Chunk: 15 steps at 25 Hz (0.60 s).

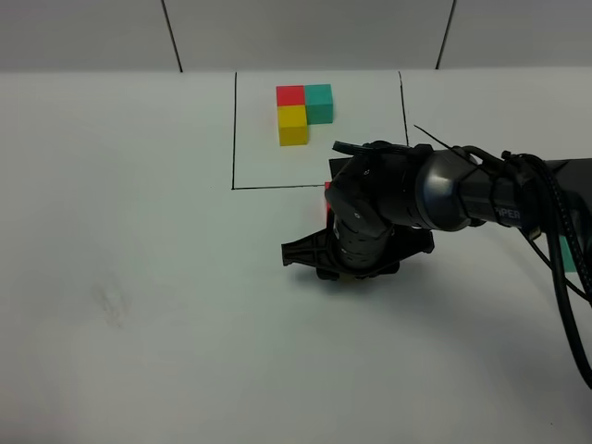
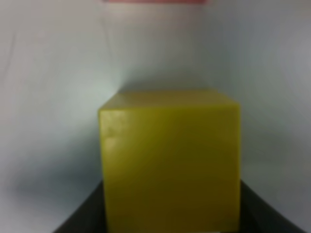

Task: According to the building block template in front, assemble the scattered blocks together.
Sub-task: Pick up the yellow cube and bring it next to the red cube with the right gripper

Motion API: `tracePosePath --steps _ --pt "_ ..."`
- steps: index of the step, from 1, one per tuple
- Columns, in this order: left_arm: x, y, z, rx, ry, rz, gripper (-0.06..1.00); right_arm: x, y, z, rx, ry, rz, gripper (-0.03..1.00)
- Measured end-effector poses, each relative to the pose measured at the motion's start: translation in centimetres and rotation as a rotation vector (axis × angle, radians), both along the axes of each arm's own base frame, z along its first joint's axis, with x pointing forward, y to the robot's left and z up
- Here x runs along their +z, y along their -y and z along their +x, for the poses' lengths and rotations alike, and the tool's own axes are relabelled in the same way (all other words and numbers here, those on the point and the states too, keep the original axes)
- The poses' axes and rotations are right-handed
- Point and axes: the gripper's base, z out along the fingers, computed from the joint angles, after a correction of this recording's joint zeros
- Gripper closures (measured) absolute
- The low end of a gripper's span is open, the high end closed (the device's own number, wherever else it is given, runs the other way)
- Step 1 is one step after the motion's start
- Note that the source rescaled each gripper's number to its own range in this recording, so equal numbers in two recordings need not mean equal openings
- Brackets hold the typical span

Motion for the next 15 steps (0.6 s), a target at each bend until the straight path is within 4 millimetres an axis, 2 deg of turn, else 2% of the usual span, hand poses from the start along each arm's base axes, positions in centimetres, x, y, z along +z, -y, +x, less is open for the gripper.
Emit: tracePosePath --steps 15 --pt "0.00 0.00 0.00 0.000 0.000 0.000 0.37 -0.31 -0.31 0.52 0.041 0.051 0.009 0.96"
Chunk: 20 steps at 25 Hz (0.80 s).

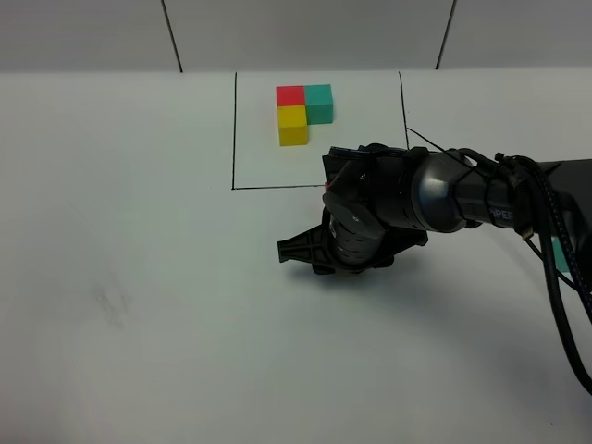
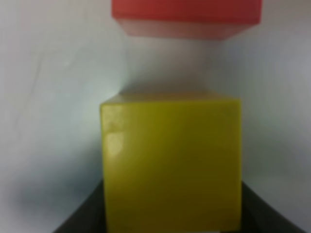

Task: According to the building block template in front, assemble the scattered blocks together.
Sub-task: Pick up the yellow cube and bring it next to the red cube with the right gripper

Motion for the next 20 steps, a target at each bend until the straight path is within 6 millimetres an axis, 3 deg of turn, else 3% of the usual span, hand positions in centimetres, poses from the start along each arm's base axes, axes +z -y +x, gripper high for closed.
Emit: tracePosePath --steps 20 --pt "0.00 -0.01 0.00 0.001 0.000 0.001 0.37 -0.65 0.14 0.59 0.016 0.022 -0.002 0.96"
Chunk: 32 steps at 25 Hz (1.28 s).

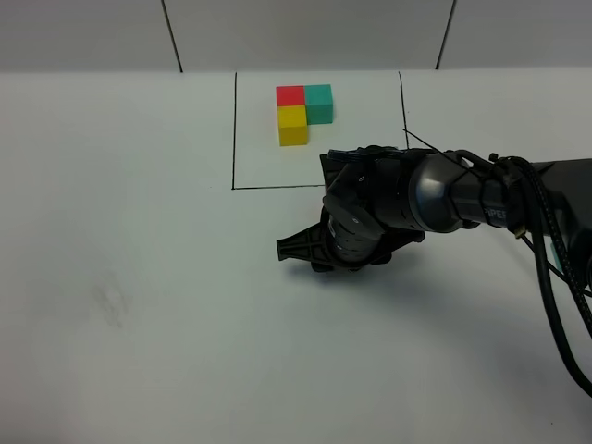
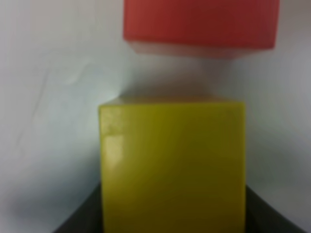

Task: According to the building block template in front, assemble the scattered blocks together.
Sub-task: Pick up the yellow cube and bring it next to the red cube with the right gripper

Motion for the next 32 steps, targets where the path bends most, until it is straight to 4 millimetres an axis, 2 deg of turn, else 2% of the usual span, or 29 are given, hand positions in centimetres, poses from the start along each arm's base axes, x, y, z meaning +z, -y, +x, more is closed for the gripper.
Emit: tracePosePath --steps 32 --pt "0.00 0.00 0.00 0.001 0.000 -0.002 0.37 -0.04 0.22 0.62 0.005 0.030 0.008 0.96"
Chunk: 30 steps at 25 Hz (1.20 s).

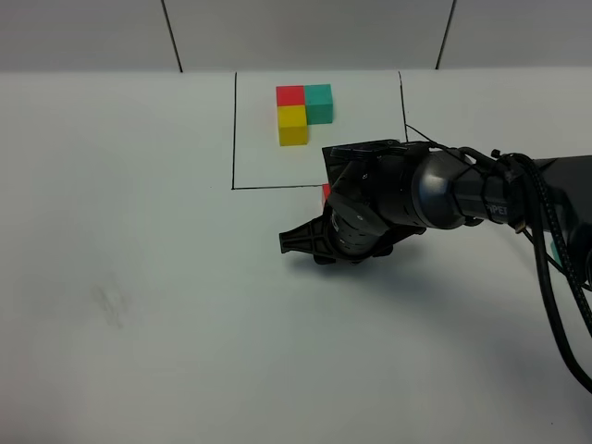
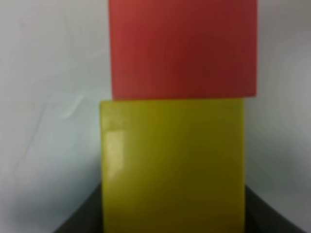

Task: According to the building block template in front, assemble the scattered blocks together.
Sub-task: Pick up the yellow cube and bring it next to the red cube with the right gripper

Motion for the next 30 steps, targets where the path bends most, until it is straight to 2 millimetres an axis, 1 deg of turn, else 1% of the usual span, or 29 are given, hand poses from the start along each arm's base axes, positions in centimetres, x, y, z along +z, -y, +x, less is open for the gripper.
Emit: tracePosePath --steps 5,15,30 --pt "0.00 -0.02 0.00 0.001 0.000 0.002 0.37 0.00 0.00 0.00 -0.006 0.000 0.002 0.96" --pt "0.00 -0.02 0.00 0.001 0.000 0.002 0.37 0.02 -0.04 0.03 -0.070 -0.002 0.029 0.96" --pt "0.00 -0.02 0.00 0.001 0.000 0.002 0.37 0.04 -0.05 0.05 -0.078 -0.002 0.032 0.96"
